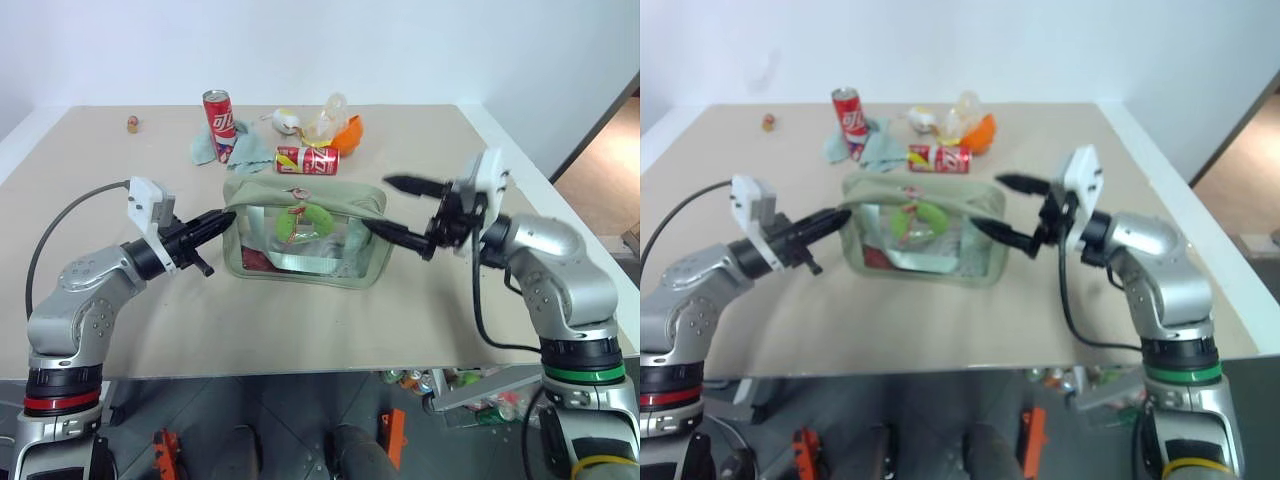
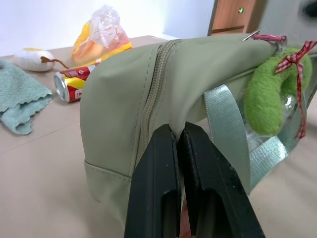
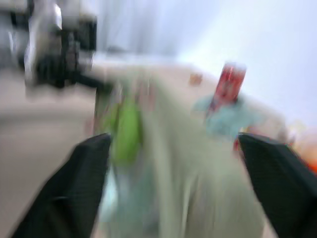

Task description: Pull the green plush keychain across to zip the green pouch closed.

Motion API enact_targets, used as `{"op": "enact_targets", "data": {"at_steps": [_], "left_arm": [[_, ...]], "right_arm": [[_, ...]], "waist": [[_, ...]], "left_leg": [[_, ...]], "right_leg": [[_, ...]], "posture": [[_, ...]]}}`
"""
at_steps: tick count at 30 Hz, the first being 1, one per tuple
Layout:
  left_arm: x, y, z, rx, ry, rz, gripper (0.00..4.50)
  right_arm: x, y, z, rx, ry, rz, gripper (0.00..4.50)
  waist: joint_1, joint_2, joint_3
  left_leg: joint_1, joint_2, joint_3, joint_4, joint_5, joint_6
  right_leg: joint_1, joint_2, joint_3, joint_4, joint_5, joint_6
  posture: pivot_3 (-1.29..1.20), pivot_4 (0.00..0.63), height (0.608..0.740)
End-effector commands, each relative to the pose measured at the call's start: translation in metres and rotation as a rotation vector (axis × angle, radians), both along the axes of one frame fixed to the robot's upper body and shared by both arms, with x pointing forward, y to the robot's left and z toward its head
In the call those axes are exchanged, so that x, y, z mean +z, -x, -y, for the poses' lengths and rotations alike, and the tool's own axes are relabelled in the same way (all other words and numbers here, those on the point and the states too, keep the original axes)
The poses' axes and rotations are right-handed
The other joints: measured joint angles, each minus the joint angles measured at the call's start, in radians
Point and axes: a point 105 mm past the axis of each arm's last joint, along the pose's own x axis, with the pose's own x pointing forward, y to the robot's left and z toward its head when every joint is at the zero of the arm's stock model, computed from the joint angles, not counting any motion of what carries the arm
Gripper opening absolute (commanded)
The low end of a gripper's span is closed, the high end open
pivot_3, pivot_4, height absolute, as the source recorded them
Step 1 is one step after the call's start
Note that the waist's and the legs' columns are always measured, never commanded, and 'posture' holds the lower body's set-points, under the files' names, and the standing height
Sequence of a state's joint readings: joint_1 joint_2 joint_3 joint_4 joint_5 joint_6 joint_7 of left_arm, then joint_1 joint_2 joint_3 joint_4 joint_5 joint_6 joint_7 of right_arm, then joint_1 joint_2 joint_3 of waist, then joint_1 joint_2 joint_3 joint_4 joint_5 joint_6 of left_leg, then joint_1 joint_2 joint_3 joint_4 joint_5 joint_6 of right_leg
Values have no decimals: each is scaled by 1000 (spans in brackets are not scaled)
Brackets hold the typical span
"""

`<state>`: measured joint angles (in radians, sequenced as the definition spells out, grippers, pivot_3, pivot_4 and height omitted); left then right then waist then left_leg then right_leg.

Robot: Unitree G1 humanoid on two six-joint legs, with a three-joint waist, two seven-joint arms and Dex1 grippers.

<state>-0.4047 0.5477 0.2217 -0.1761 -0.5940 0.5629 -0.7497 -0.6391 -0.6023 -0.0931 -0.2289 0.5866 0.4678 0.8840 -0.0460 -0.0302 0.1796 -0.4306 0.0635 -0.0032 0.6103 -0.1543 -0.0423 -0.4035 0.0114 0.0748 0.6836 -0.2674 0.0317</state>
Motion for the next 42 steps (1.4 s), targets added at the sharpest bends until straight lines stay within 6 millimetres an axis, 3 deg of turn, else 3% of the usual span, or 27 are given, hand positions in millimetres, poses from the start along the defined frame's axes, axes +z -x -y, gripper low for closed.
{"op": "enact_targets", "data": {"at_steps": [1, 6, 14, 31, 42], "left_arm": [[14, 7, 14, -35, 22, 47, 0], [18, 9, 22, -29, 47, 54, 0], [15, 12, 22, -7, 34, 46, 0], [12, 13, 20, 12, 20, 31, 0], [10, 12, 25, 1, 20, 25, 0]], "right_arm": [[16, 24, -30, 84, -113, -11, 4478], [-18, 42, -59, 174, -118, -176, 4478], [-46, 33, -55, 128, -62, -261, 4478], [-59, 16, -24, 11, -4, -263, 4478], [-58, 2, -26, -23, 3, -227, 4478]], "waist": [[0, -1, -1], [12, -1, -1], [12, -1, -1], [13, -1, -1], [13, -1, -1]], "left_leg": [[0, 0, 0, 0, 0, 0], [-2, -1, -1, -1, 0, 0], [-4, -2, -1, 1, 0, 0], [-5, -2, -1, 1, 0, 0], [-5, -2, -1, 1, 0, 0]], "right_leg": [[0, 0, 0, 0, 0, 0], [0, -2, -1, -1, -1, 1], [-2, -1, -1, -2, 0, 2], [-2, -1, -1, -2, 0, 1], [-2, -1, -1, -2, 0, 2]], "posture": [[0, 150, 740], [0, 150, 740], [0, 150, 740], [0, 150, 740], [0, 150, 740]]}}
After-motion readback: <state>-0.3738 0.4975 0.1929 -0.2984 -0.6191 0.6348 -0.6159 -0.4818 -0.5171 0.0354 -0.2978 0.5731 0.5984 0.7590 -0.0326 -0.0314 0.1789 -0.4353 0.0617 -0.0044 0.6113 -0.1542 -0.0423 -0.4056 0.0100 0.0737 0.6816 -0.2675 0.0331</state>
